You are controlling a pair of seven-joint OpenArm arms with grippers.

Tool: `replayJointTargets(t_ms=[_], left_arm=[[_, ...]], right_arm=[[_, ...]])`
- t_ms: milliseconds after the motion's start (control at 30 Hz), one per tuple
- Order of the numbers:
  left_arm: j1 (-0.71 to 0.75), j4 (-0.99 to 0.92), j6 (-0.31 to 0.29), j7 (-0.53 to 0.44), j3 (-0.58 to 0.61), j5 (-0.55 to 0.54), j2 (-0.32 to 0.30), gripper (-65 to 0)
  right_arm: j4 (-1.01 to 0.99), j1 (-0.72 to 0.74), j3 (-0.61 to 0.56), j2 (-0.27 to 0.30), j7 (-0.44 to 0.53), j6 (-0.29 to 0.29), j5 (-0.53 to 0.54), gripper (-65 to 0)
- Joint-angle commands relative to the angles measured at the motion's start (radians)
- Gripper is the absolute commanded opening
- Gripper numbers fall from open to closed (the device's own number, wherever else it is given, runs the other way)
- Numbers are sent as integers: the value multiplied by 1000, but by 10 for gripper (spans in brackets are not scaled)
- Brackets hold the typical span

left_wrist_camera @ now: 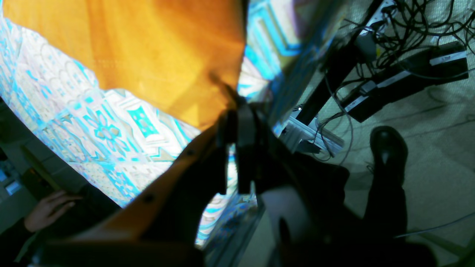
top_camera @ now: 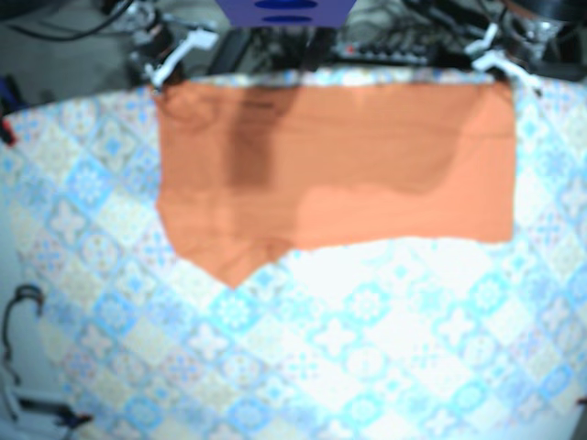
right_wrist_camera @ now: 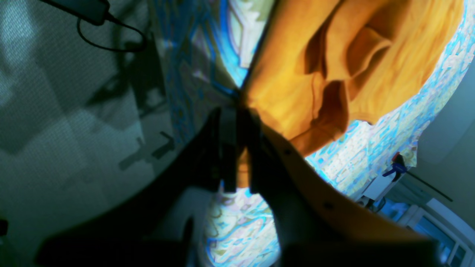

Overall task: Fold the T-shirt properly
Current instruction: 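Lift the shoulder edge with both grippers and pull it toward the robot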

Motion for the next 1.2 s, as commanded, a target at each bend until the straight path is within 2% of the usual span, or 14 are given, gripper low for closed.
replayJointTargets(t_ms=[0, 633, 900, 1167], left_arm=[[16, 5, -3, -3, -5, 0, -14, -650], [31, 5, -3, -3, -5, -7, -16, -650], [30, 5, -3, -3, -6, -7, -16, -563], [28, 5, -3, -3, -6, -7, -16, -520]], right_arm=[[8, -5, 2, 9, -2, -9, -2, -609], [5, -2, 2, 9, -2, -9, -8, -605], [5, -2, 2, 9, -2, -9, -8, -604], [5, -2, -1, 9, -2, -9, -8, -493]])
